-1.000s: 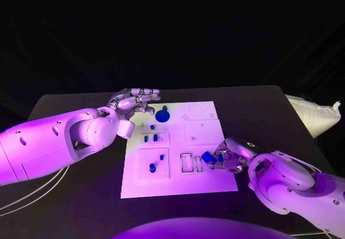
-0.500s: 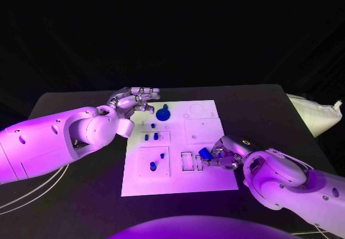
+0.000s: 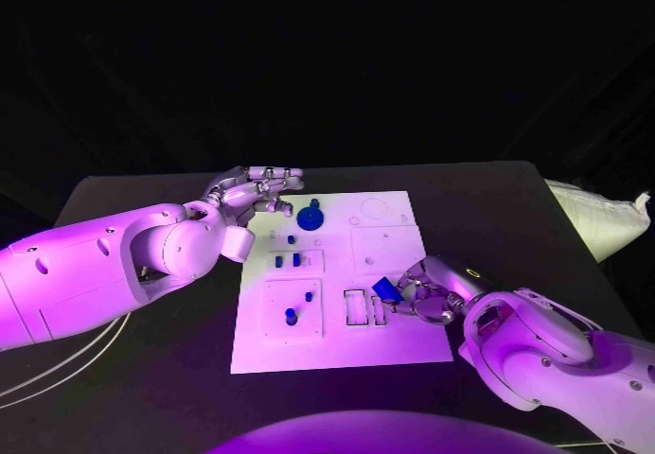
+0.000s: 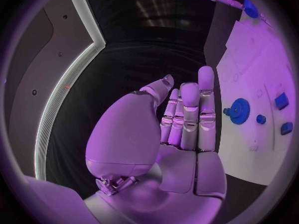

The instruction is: Assemble the parts on the task board

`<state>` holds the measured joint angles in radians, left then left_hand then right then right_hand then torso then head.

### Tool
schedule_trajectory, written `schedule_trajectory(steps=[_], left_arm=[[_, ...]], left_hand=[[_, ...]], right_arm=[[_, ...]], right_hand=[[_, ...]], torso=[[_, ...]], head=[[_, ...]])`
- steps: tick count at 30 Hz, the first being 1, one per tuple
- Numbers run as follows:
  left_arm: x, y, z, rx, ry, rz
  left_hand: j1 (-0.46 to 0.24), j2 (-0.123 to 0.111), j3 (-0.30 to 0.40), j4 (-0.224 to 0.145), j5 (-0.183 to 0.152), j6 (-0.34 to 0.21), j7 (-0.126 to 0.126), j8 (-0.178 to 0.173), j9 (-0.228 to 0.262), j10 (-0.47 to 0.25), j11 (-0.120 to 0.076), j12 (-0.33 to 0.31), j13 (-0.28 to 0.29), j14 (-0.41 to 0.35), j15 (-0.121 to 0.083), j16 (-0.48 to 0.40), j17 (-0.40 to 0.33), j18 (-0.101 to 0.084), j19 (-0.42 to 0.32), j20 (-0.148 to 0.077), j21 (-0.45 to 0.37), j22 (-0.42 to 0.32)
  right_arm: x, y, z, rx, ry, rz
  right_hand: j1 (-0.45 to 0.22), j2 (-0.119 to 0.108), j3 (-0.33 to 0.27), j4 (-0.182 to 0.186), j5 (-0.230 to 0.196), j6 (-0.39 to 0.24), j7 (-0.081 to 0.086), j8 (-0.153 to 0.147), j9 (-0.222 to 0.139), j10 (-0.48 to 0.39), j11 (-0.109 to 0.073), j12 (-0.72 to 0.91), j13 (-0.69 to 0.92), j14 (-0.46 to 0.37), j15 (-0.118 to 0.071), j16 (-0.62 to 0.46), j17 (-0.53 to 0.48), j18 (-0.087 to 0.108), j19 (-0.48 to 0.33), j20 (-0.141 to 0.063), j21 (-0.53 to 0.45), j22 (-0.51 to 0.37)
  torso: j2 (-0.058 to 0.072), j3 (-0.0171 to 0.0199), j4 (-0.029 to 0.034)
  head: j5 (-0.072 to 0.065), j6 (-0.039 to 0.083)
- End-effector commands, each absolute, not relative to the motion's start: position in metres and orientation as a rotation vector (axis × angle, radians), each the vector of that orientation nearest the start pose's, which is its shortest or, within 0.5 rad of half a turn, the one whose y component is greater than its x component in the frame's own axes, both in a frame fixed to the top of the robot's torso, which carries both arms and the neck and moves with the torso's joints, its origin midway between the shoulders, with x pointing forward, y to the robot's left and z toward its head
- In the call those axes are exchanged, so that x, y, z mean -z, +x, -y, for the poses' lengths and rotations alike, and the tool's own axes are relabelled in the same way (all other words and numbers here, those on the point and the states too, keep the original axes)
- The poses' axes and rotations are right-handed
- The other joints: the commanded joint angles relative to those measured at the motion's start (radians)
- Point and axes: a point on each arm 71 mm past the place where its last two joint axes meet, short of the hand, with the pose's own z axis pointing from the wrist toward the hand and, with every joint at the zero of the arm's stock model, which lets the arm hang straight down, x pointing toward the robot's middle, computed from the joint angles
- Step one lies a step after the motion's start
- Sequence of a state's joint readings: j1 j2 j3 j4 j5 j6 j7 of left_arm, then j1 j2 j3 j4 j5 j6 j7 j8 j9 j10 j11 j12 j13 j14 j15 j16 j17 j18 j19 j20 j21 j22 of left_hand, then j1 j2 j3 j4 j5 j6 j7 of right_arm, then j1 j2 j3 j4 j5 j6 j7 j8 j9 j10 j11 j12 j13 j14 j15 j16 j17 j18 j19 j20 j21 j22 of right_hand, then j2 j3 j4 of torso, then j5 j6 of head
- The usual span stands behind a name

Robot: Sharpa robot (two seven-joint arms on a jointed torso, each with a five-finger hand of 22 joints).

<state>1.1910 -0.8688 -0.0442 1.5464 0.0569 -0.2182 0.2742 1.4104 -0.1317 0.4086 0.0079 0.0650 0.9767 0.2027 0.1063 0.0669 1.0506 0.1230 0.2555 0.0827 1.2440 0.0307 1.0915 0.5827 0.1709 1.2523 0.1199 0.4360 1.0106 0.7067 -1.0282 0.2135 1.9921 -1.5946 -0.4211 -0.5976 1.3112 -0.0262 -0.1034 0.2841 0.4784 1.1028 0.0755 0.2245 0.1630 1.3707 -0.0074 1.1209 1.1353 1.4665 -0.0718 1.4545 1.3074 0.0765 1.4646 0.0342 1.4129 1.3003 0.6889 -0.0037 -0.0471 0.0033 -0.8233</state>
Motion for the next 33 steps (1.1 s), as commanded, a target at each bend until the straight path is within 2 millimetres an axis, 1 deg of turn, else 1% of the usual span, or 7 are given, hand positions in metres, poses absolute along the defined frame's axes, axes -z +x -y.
schedule_trajectory(steps=[1, 7, 12, 16, 22, 30, 33], left_arm=[[0.190, 0.480, -0.207, 1.601, -1.227, -1.575], [0.190, 0.480, -0.206, 1.603, -1.226, -1.577], [0.190, 0.480, -0.206, 1.603, -1.226, -1.579], [0.190, 0.480, -0.205, 1.604, -1.226, -1.580], [0.190, 0.480, -0.204, 1.605, -1.226, -1.581], [0.191, 0.480, -0.203, 1.606, -1.225, -1.581], [0.191, 0.480, -0.203, 1.606, -1.225, -1.580]], left_hand=[[-0.004, 0.005, -0.002, -0.005, 0.003, -0.007, -0.003, 0.006, 0.001, -0.004, 0.000, 0.002, -0.002, -0.004, 0.000, 0.006, -0.001, 0.009, 0.000, 0.005, -0.005, 0.001], [-0.004, 0.005, -0.002, -0.005, 0.003, -0.007, -0.003, 0.006, 0.001, -0.004, 0.000, 0.002, -0.002, -0.004, 0.000, 0.006, -0.001, 0.009, 0.000, 0.005, -0.005, 0.001], [-0.005, 0.005, -0.003, -0.005, 0.003, -0.008, -0.003, 0.006, 0.001, -0.006, 0.000, 0.003, -0.002, -0.004, 0.001, 0.007, -0.001, 0.009, 0.000, 0.006, -0.005, 0.002], [-0.005, 0.005, -0.003, -0.005, 0.003, -0.008, -0.003, 0.006, 0.001, -0.006, 0.000, 0.003, -0.002, -0.004, 0.001, 0.007, -0.001, 0.009, 0.000, 0.006, -0.005, 0.002], [-0.005, 0.005, -0.003, -0.005, 0.003, -0.008, -0.003, 0.006, 0.001, -0.006, 0.000, 0.003, -0.002, -0.004, 0.001, 0.007, -0.001, 0.009, 0.000, 0.006, -0.005, 0.002], [-0.005, 0.005, -0.003, -0.005, 0.003, -0.008, -0.003, 0.006, 0.001, -0.006, 0.000, 0.003, -0.002, -0.004, 0.001, 0.007, -0.001, 0.009, 0.000, 0.006, -0.005, 0.002], [-0.005, 0.005, -0.003, -0.005, 0.003, -0.008, -0.003, 0.006, 0.001, -0.006, 0.000, 0.003, -0.002, -0.004, 0.001, 0.007, -0.001, 0.009, 0.000, 0.006, -0.005, 0.002]], right_arm=[[0.238, 0.342, 0.188, -0.602, 0.366, -1.847], [0.238, 0.340, 0.181, -0.625, 0.375, -1.901], [0.242, 0.340, 0.174, -0.633, 0.349, -1.964], [0.246, 0.340, 0.167, -0.641, 0.326, -2.014], [0.251, 0.341, 0.161, -0.645, 0.309, -2.051], [0.255, 0.344, 0.159, -0.635, 0.298, -2.054], [0.255, 0.345, 0.158, -0.632, 0.288, -2.053]], right_hand=[[0.004, 0.019, -0.004, 0.004, 0.013, 0.003, -0.004, 0.009, 0.032, 0.006, -0.001, -0.002, 0.002, 0.069, -0.005, 0.004, 0.067, -0.018, 0.001, -0.005, 0.006, 0.001], [0.010, 0.019, -0.004, 0.002, 0.023, 0.003, -0.005, 0.010, 0.037, 0.004, -0.002, -0.009, -0.002, 0.069, -0.006, 0.003, 0.065, -0.018, 0.001, -0.006, 0.005, -0.001], [0.009, 0.015, -0.007, 0.003, 0.024, 0.003, -0.005, 0.010, 0.039, 0.000, -0.002, -0.017, -0.008, 0.068, -0.006, 0.001, 0.061, -0.017, -0.001, -0.006, 0.003, -0.004], [-0.017, 0.017, -0.021, 0.007, 0.018, 0.003, -0.004, 0.011, 0.047, -0.001, -0.001, -0.029, -0.013, 0.067, -0.005, -0.001, 0.058, -0.017, -0.002, -0.005, 0.001, -0.006], [-0.042, 0.023, -0.034, 0.007, 0.012, 0.003, -0.005, 0.013, 0.056, -0.002, -0.001, -0.041, -0.019, 0.067, -0.005, -0.002, 0.057, -0.016, -0.003, -0.005, 0.000, -0.007], [-0.076, 0.029, -0.056, 0.007, -0.012, 0.008, -0.009, 0.020, 0.076, -0.003, -0.004, -0.065, -0.033, 0.067, -0.007, -0.002, 0.058, -0.016, -0.002, -0.007, 0.000, -0.007], [-0.096, 0.032, -0.071, 0.007, -0.042, 0.009, -0.011, 0.023, 0.087, -0.004, -0.006, -0.079, -0.042, 0.067, -0.009, -0.002, 0.058, -0.016, -0.002, -0.008, 0.000, -0.006]], torso=[[0.000, -0.0007, 0.0024], [0.000, -0.0021, 0.0054], [0.000, -0.0024, 0.0047], [0.001, -0.0025, 0.0060], [0.001, -0.0023, 0.0055], [0.002, -0.0020, 0.0071], [0.001, -0.0022, 0.0072]], head=[[-0.003, 0.003], [-0.002, 0.003], [-0.001, 0.001], [0.000, 0.000], [0.003, -0.001], [0.005, -0.004], [0.006, -0.005]])
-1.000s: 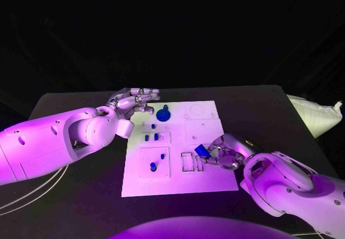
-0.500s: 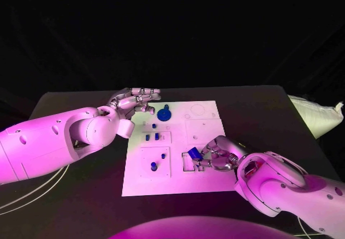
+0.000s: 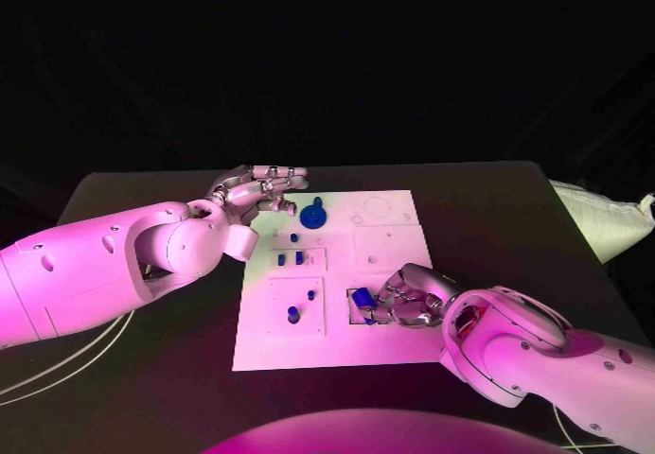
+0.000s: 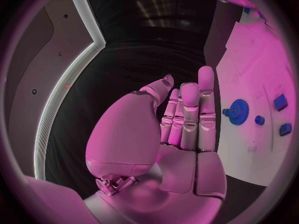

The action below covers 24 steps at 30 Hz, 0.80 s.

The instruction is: Assemble the parts on the task board

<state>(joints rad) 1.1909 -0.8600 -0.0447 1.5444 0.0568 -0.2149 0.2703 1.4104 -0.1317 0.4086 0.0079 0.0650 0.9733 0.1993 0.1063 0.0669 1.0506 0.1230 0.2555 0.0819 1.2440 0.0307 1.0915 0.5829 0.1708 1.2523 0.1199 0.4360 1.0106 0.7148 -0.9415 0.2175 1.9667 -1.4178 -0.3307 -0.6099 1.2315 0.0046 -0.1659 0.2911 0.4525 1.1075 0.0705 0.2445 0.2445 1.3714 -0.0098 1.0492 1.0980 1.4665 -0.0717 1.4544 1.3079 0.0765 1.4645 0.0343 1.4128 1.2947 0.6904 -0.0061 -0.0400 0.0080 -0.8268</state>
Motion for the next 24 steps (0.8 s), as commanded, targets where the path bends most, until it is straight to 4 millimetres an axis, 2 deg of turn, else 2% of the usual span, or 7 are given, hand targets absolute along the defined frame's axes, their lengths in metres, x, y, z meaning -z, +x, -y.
schedule_trajectory(steps=[1, 4, 7, 11, 17, 20, 24], left_arm=[[0.1906, 0.4803, -0.2030, 1.606, -1.225, -1.580], [0.1907, 0.4804, -0.2029, 1.606, -1.225, -1.580], [0.1907, 0.4805, -0.2027, 1.606, -1.225, -1.581], [0.1908, 0.4806, -0.2028, 1.606, -1.225, -1.580], [0.1909, 0.4806, -0.2028, 1.606, -1.225, -1.581], [0.1909, 0.4806, -0.2030, 1.606, -1.225, -1.581], [0.1910, 0.4806, -0.2032, 1.606, -1.225, -1.581]], left_hand=[[-0.005, 0.005, -0.003, -0.005, 0.003, -0.004, 0.001, 0.006, 0.001, -0.005, 0.000, 0.003, -0.001, -0.004, 0.001, 0.007, -0.001, 0.009, 0.000, 0.006, -0.005, 0.002], [-0.005, 0.005, -0.003, -0.005, 0.003, -0.004, 0.001, 0.006, 0.001, -0.005, 0.000, 0.003, -0.001, -0.004, 0.001, 0.007, -0.001, 0.009, 0.000, 0.006, -0.005, 0.002], [-0.005, 0.005, -0.003, -0.005, 0.003, -0.004, 0.001, 0.006, 0.001, -0.005, 0.000, 0.003, -0.001, -0.004, 0.001, 0.007, -0.001, 0.009, 0.000, 0.006, -0.005, 0.002], [-0.005, 0.005, -0.003, -0.005, 0.003, -0.004, 0.001, 0.006, 0.001, -0.005, 0.000, 0.003, -0.001, -0.004, 0.001, 0.007, -0.001, 0.009, 0.000, 0.006, -0.005, 0.002], [-0.005, 0.005, -0.003, -0.005, 0.003, -0.004, 0.001, 0.006, 0.001, -0.005, 0.000, 0.003, -0.001, -0.004, 0.001, 0.007, -0.001, 0.009, 0.000, 0.006, -0.005, 0.002], [-0.005, 0.005, -0.003, -0.005, 0.003, -0.004, 0.001, 0.006, 0.001, -0.005, 0.000, 0.003, -0.001, -0.004, 0.001, 0.007, -0.001, 0.009, 0.000, 0.006, -0.005, 0.002], [-0.005, 0.005, -0.003, -0.005, 0.003, -0.004, 0.001, 0.006, 0.001, -0.005, 0.000, 0.003, -0.001, -0.004, 0.001, 0.007, -0.001, 0.009, 0.000, 0.006, -0.005, 0.002]], right_arm=[[0.2550, 0.3447, 0.1578, -0.632, 0.286, -2.053], [0.2549, 0.3451, 0.1570, -0.630, 0.280, -2.047], [0.2548, 0.3462, 0.1569, -0.624, 0.272, -2.034], [0.2538, 0.3469, 0.1566, -0.625, 0.271, -2.017], [0.2517, 0.3465, 0.1552, -0.632, 0.264, -1.997], [0.2502, 0.3458, 0.1542, -0.637, 0.259, -1.987], [0.2489, 0.3449, 0.1529, -0.642, 0.249, -1.981]], right_hand=[[-0.024, 0.002, -0.014, 0.000, -0.030, 0.004, -0.007, 0.004, 0.009, -0.005, -0.004, -0.012, -0.007, 0.067, -0.009, -0.002, 0.058, -0.017, -0.002, -0.008, 0.000, 0.000], [-0.047, 0.004, -0.034, 0.000, -0.086, 0.001, -0.008, 0.006, 0.023, -0.003, -0.005, -0.020, -0.009, 0.067, -0.010, -0.003, 0.057, -0.016, -0.003, -0.009, -0.001, -0.001], [-0.094, 0.005, -0.066, -0.003, -0.220, -0.004, -0.008, 0.008, 0.040, -0.005, -0.004, -0.036, -0.017, 0.066, -0.010, -0.008, 0.051, -0.015, -0.005, -0.010, -0.005, -0.007], [-0.159, -0.041, -0.080, 0.004, -0.352, -0.015, -0.005, 0.008, 0.057, -0.022, -0.001, -0.081, -0.047, 0.062, -0.008, -0.020, 0.033, -0.012, -0.012, -0.008, -0.016, -0.023], [-0.226, -0.113, -0.023, 0.006, -0.372, -0.022, -0.003, 0.009, 0.078, -0.033, 0.001, -0.119, -0.072, 0.060, -0.006, -0.029, 0.023, -0.010, -0.017, -0.005, -0.024, -0.033], [-0.223, -0.110, -0.012, 0.005, -0.364, -0.019, -0.004, 0.011, 0.083, -0.030, 0.000, -0.115, -0.066, 0.061, -0.006, -0.028, 0.024, -0.010, -0.016, -0.005, -0.024, -0.031], [-0.082, -0.050, 0.048, -0.046, -0.262, -0.016, -0.008, 0.014, 0.096, -0.020, -0.004, -0.102, -0.050, 0.062, -0.010, -0.025, 0.030, -0.011, -0.013, -0.009, -0.020, -0.024]], torso=[[0.000, 0.0008, -0.0001], [0.001, 0.0009, 0.0008], [0.001, 0.0010, -0.0001], [0.001, 0.0014, 0.0000], [0.000, 0.0021, 0.0001], [0.001, 0.0023, 0.0007], [0.001, 0.0017, 0.0011]], head=[[0.001, -0.001], [0.002, -0.002], [0.002, -0.002], [0.003, -0.004], [0.003, -0.004], [0.003, -0.005], [0.002, -0.005]])
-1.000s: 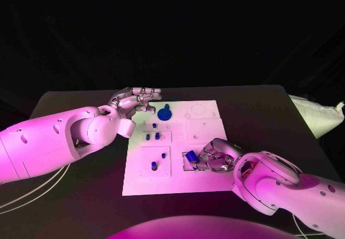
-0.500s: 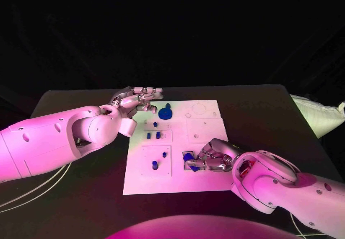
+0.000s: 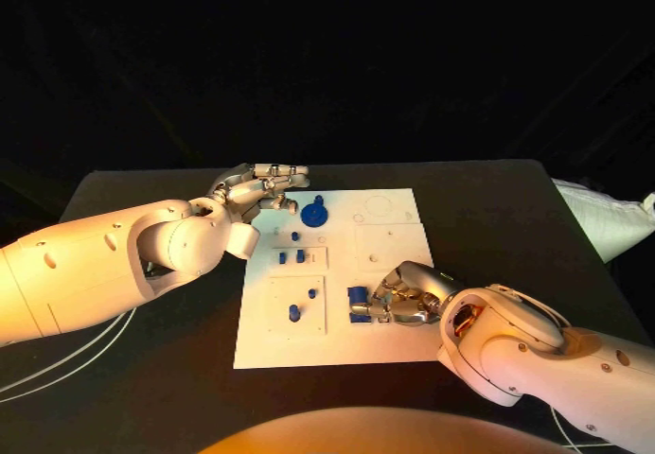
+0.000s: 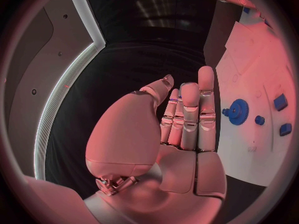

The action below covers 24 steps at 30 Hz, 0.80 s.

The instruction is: Assemble the parts on the task board

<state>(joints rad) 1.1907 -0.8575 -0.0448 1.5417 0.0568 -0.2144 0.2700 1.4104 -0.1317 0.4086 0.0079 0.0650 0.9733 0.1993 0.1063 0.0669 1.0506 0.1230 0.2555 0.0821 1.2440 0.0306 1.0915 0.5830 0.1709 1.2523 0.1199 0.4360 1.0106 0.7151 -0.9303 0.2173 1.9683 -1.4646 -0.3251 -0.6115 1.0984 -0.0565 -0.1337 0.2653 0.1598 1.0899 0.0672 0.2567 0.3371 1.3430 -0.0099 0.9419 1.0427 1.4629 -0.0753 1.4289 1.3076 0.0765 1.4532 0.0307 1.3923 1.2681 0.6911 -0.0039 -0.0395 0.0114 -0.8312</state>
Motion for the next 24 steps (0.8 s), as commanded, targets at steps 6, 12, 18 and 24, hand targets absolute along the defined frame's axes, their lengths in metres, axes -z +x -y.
schedule_trajectory(steps=[6, 12, 18, 24], left_arm=[[0.191, 0.481, -0.202, 1.608, -1.225, -1.583], [0.191, 0.481, -0.202, 1.608, -1.225, -1.584], [0.192, 0.480, -0.204, 1.605, -1.227, -1.583], [0.192, 0.480, -0.206, 1.600, -1.229, -1.580]], left_hand=[[-0.005, 0.005, -0.003, -0.005, 0.003, -0.004, 0.001, 0.006, 0.001, -0.006, 0.000, 0.004, -0.001, -0.004, 0.001, 0.007, -0.001, 0.009, 0.000, 0.006, -0.005, 0.002], [-0.005, 0.005, -0.003, -0.005, 0.003, -0.004, 0.001, 0.006, 0.001, -0.006, 0.000, 0.004, -0.001, -0.004, 0.001, 0.007, -0.001, 0.009, 0.000, 0.006, -0.005, 0.002], [-0.005, 0.005, -0.003, -0.005, 0.003, -0.004, 0.001, 0.006, 0.001, -0.006, 0.000, 0.004, -0.001, -0.004, 0.001, 0.007, -0.001, 0.009, 0.000, 0.006, -0.005, 0.002], [-0.005, 0.005, -0.003, -0.005, 0.003, -0.004, 0.001, 0.006, 0.001, -0.006, 0.000, 0.004, -0.001, -0.004, 0.001, 0.007, -0.001, 0.009, 0.000, 0.006, -0.005, 0.002]], right_arm=[[0.249, 0.347, 0.152, -0.628, 0.228, -1.957], [0.248, 0.348, 0.152, -0.624, 0.219, -1.939], [0.241, 0.343, 0.158, -0.648, 0.263, -1.904], [0.228, 0.338, 0.181, -0.627, 0.300, -1.887]], right_hand=[[0.201, 0.068, 0.071, -0.086, 0.005, 0.008, -0.010, 0.006, 0.018, 0.022, -0.010, 0.026, 0.028, 0.068, -0.011, 0.007, 0.041, -0.014, 0.004, -0.009, 0.007, 0.013], [0.255, 0.083, 0.100, -0.116, -0.033, 0.012, -0.016, 0.007, 0.026, 0.029, -0.015, 0.036, 0.042, 0.070, -0.015, 0.011, 0.049, -0.015, 0.007, -0.013, 0.011, 0.020], [0.230, 0.056, 0.086, -0.102, -0.010, 0.005, -0.009, 0.000, 0.027, 0.021, -0.010, 0.015, 0.029, 0.069, -0.011, 0.008, 0.045, -0.014, 0.004, -0.011, 0.006, 0.014], [0.217, 0.039, 0.080, -0.089, 0.005, 0.001, -0.006, -0.006, 0.028, 0.018, -0.007, 0.005, 0.024, 0.069, -0.009, 0.009, 0.046, -0.014, 0.003, -0.009, 0.005, 0.013]], torso=[[-0.001, -0.0015, 0.0014], [0.000, -0.0009, 0.0024], [-0.001, 0.0001, 0.0000], [-0.001, -0.0009, -0.0019]], head=[[-0.004, 0.000], [-0.004, -0.001], [-0.005, 0.001], [-0.016, 0.007]])
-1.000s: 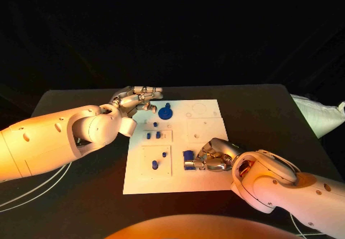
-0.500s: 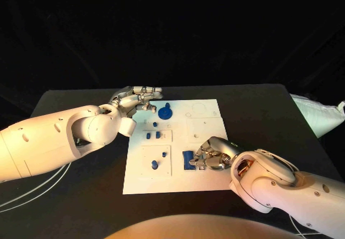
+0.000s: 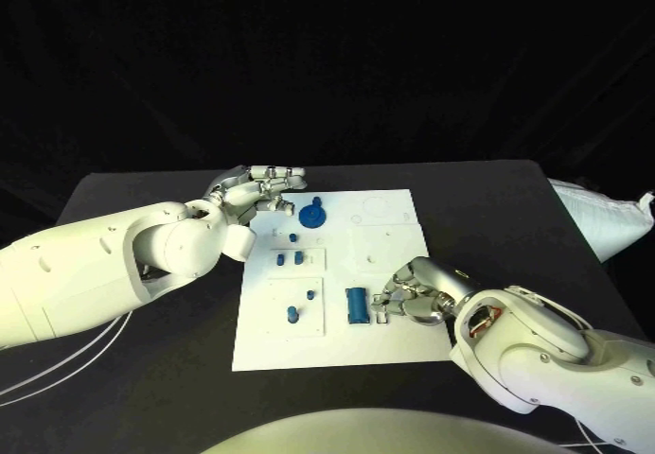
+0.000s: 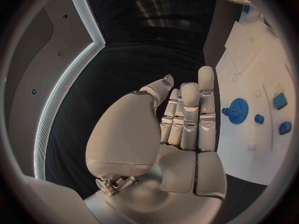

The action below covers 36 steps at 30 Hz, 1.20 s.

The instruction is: Assemble the parts on the task board

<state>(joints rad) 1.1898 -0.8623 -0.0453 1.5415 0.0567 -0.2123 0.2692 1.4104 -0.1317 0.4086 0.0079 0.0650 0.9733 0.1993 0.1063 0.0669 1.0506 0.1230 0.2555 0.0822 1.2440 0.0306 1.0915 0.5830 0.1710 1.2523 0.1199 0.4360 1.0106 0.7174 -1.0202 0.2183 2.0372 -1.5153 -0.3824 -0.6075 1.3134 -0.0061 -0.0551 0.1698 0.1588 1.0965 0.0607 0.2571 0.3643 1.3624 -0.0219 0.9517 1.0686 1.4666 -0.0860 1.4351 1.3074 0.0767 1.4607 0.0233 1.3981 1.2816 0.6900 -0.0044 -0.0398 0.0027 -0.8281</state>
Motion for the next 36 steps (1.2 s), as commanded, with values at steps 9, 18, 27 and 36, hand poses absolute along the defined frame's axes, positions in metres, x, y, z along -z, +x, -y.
schedule_trajectory(steps=[9, 18, 27, 36], left_arm=[[0.192, 0.480, -0.207, 1.599, -1.229, -1.579], [0.192, 0.480, -0.206, 1.601, -1.229, -1.581], [0.193, 0.480, -0.206, 1.602, -1.231, -1.588], [0.193, 0.480, -0.207, 1.602, -1.231, -1.589]], left_hand=[[-0.005, 0.005, -0.003, -0.005, 0.003, -0.004, 0.001, 0.006, 0.001, -0.006, 0.000, 0.004, -0.001, -0.004, 0.001, 0.007, -0.001, 0.009, 0.000, 0.006, -0.005, 0.002], [-0.005, 0.005, -0.003, -0.005, 0.003, -0.004, 0.001, 0.006, 0.001, -0.006, 0.000, 0.004, -0.001, -0.004, 0.001, 0.007, -0.001, 0.009, 0.000, 0.006, -0.005, 0.002], [-0.005, 0.005, -0.003, -0.005, 0.003, -0.004, 0.001, 0.006, 0.001, -0.006, 0.000, 0.004, -0.001, -0.004, 0.001, 0.007, -0.001, 0.009, 0.000, 0.006, -0.005, 0.002], [-0.005, 0.005, -0.003, -0.005, 0.003, -0.004, 0.001, 0.006, 0.001, -0.006, 0.000, 0.004, -0.001, -0.004, 0.001, 0.007, -0.001, 0.009, 0.000, 0.006, -0.005, 0.002]], right_arm=[[0.220, 0.347, 0.223, -0.477, 0.227, -1.855], [0.225, 0.351, 0.235, -0.358, 0.074, -1.874], [0.237, 0.352, 0.232, -0.316, 0.010, -1.905], [0.242, 0.354, 0.228, -0.299, -0.026, -1.914]], right_hand=[[0.048, -0.002, 0.055, 0.010, 0.041, -0.046, 0.025, -0.073, -0.035, -0.036, 0.023, -0.100, -0.064, 0.061, 0.017, -0.008, 0.035, -0.011, -0.013, 0.012, -0.012, -0.016], [0.005, -0.034, 0.060, 0.065, 0.010, -0.002, 0.017, -0.078, -0.041, -0.036, 0.019, -0.142, -0.091, 0.058, 0.015, -0.020, 0.021, -0.008, -0.019, 0.013, -0.020, -0.026], [-0.040, -0.067, 0.053, 0.119, 0.037, 0.013, 0.015, -0.085, -0.036, -0.031, 0.018, -0.152, -0.092, 0.058, 0.014, -0.024, 0.018, -0.008, -0.020, 0.011, -0.023, -0.029], [-0.078, -0.083, 0.018, 0.120, 0.110, 0.017, 0.013, -0.091, -0.028, -0.029, 0.017, -0.155, -0.087, 0.058, 0.013, -0.026, 0.017, -0.007, -0.021, 0.010, -0.024, -0.029]], torso=[[-0.003, -0.0002, -0.0127], [-0.003, -0.0001, -0.0123], [-0.003, -0.0004, -0.0110], [-0.002, 0.0007, -0.0134]], head=[[-0.020, 0.013], [-0.017, 0.008], [-0.011, 0.006], [-0.007, 0.005]])
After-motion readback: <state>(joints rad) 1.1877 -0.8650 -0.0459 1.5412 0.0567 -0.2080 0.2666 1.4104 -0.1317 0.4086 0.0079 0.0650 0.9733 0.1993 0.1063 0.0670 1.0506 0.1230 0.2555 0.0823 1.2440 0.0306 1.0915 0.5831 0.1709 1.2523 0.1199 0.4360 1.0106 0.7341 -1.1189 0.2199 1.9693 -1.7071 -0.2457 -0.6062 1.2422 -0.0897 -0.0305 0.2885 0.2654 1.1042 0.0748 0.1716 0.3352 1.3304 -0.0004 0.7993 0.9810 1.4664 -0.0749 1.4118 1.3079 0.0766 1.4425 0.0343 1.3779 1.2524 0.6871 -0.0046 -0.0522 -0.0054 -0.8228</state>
